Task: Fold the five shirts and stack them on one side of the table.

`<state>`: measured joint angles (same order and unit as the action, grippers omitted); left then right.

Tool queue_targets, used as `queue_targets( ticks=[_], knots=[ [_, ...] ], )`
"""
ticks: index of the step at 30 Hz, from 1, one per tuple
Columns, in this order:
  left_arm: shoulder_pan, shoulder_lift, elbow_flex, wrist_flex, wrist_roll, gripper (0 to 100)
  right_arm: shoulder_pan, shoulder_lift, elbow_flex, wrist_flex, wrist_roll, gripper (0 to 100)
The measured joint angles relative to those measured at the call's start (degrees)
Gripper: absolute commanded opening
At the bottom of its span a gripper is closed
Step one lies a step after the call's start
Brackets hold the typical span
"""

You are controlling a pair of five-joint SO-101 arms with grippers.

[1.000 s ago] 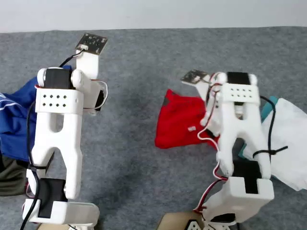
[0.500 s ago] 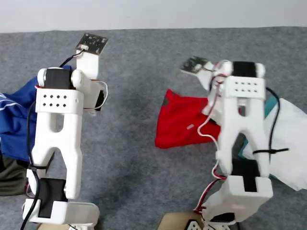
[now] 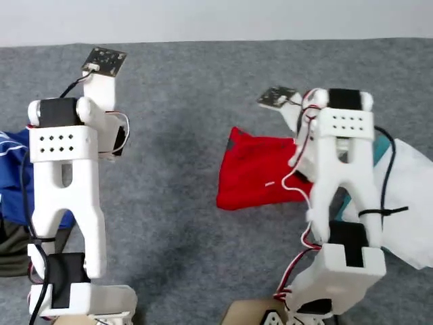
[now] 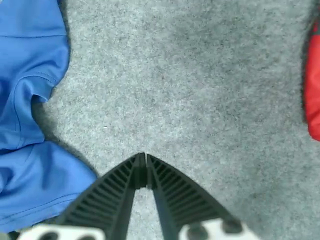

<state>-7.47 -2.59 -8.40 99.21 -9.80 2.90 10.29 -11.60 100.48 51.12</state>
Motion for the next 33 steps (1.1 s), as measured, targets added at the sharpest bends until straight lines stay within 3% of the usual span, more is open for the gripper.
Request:
queue_targets(
  ticks=[6,10,13,17,22,33],
  knots=[
    [-0.5,0.0,0.0,0.0,-0.2,1,3.2,-3.3,0.1,0.0,0.1,21.6],
    [-0.5,0.0,0.0,0.0,-0.5,1,-0.3,-5.3,0.1,-0.5,0.1,15.2],
    [-0.5,0.0,0.0,0.0,-0.5,1,-3.7,-5.3,0.1,-4.6,-0.4,16.5],
    [-0.5,0.0,0.0,0.0,-0.5,1,-5.4,-1.3,0.0,-12.9,-7.6,24.1],
    [-1.1,0.0,0.2,0.0,-0.5,1,-5.2,5.9,0.0,-19.4,-16.5,24.9],
    [-1.3,0.0,3.3,0.0,-0.5,1,-5.2,18.6,-3.4,-24.6,-21.6,23.0]
  ],
)
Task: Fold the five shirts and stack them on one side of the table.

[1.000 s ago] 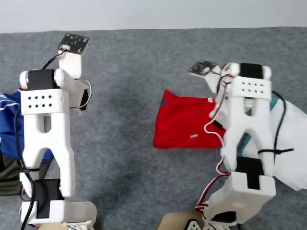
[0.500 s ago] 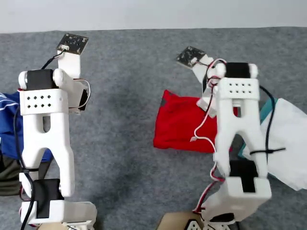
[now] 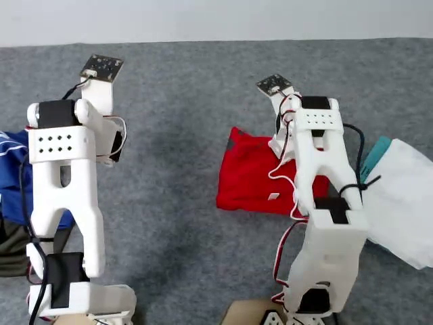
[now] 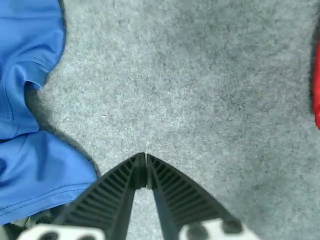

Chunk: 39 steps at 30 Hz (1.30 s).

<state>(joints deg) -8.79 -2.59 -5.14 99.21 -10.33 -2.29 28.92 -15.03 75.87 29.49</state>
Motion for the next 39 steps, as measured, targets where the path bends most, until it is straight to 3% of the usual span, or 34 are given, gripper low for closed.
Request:
queue_targets(
  ticks=[6,20,25,39],
  knots=[
    [0.0,0.0,0.0,0.0,0.0,1,0.0,3.7,-6.2,3.3,0.0,0.7],
    [0.0,0.0,0.0,0.0,0.0,1,1.4,3.8,-20.7,23.5,4.7,1.1],
    [0.0,0.0,0.0,0.0,0.0,1,5.3,3.3,-20.9,24.6,6.9,1.1],
    [1.4,0.0,0.0,0.0,0.0,1,10.0,-10.7,4.2,21.7,13.0,5.0]
  ],
)
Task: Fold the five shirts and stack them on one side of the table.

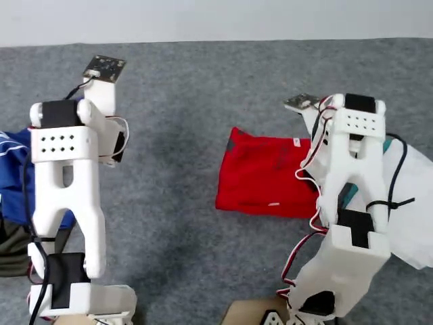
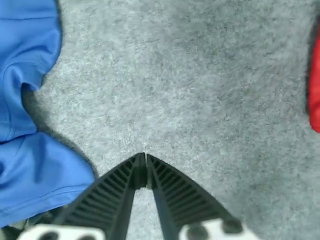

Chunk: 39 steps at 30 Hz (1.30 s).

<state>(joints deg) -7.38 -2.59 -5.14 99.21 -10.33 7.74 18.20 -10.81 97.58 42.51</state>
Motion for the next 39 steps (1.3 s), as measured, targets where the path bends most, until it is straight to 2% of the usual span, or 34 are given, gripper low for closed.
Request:
queue_targets(
  ticks=[6,10,17,22,27,33,39],
  knots=[
    [0.9,0.0,0.0,0.0,0.0,1,0.4,-0.2,1.6,-0.7,-1.1,18.8],
    [0.9,0.0,0.0,0.0,0.0,1,1.9,-0.5,1.8,2.9,-1.7,19.1],
    [0.9,0.0,0.0,0.0,0.0,1,3.1,-5.3,3.0,3.0,-1.8,18.9],
    [0.9,0.0,0.0,-0.4,0.0,1,-5.9,-6.6,3.0,3.0,-3.3,10.7],
    [-1.5,0.0,0.0,-0.5,0.0,1,-17.1,-6.6,3.0,-0.8,-9.0,2.8],
    [-6.6,0.0,0.0,-0.5,0.0,1,-22.0,-5.7,3.4,-14.3,-11.3,1.5],
    [-10.3,0.0,0.0,-0.5,0.0,1,-30.1,0.3,3.5,-13.7,-11.4,1.4]
  ],
)
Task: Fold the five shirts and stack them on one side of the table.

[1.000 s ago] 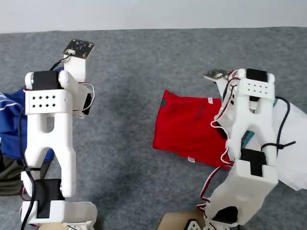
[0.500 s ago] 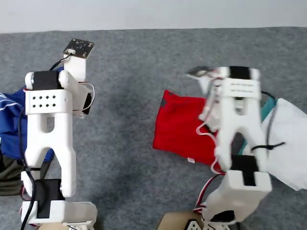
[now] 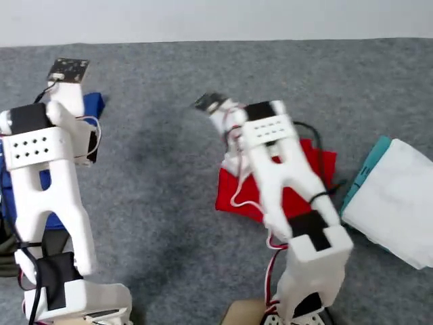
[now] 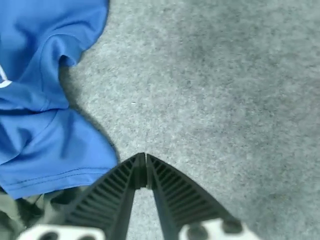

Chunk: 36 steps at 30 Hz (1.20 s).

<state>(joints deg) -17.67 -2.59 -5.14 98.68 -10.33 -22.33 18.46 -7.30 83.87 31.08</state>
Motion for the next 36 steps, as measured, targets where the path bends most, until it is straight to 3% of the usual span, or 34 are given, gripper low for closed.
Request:
queue_targets(
  ticks=[11,23,31,36],
  knots=[
    [-0.7,0.0,0.0,0.0,0.0,1,-9.6,9.6,0.4,3.3,-2.8,1.4],
    [-0.8,0.0,0.0,0.0,0.0,1,-4.1,7.1,-16.8,8.6,-3.3,1.6],
    [-0.8,0.0,0.0,0.0,0.0,1,4.5,11.9,-20.0,-4.7,-3.3,1.5],
    [-0.8,0.0,0.0,0.0,0.0,1,6.2,19.7,-20.0,-13.6,-3.3,1.4]
  ],
)
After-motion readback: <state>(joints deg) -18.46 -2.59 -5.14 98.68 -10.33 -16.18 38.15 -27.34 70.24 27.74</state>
